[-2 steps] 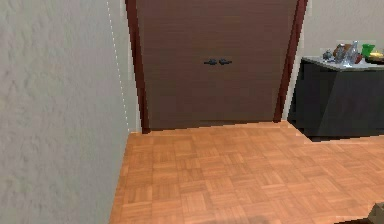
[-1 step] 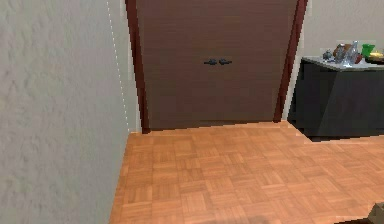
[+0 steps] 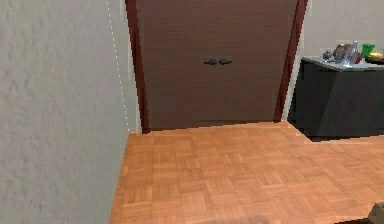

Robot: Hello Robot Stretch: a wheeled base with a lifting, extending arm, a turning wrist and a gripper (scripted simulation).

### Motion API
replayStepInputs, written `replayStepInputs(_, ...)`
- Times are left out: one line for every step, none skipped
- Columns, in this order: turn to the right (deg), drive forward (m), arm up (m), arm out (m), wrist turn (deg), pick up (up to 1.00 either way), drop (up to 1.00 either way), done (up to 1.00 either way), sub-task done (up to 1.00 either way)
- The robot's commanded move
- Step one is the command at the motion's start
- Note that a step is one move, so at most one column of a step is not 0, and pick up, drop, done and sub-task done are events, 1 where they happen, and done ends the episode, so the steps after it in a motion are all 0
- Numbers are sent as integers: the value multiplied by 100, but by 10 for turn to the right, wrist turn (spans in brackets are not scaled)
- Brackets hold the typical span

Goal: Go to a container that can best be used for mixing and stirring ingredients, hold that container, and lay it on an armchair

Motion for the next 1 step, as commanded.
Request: replayStepInputs(0,0,0,-42,0,0,0,0,0)
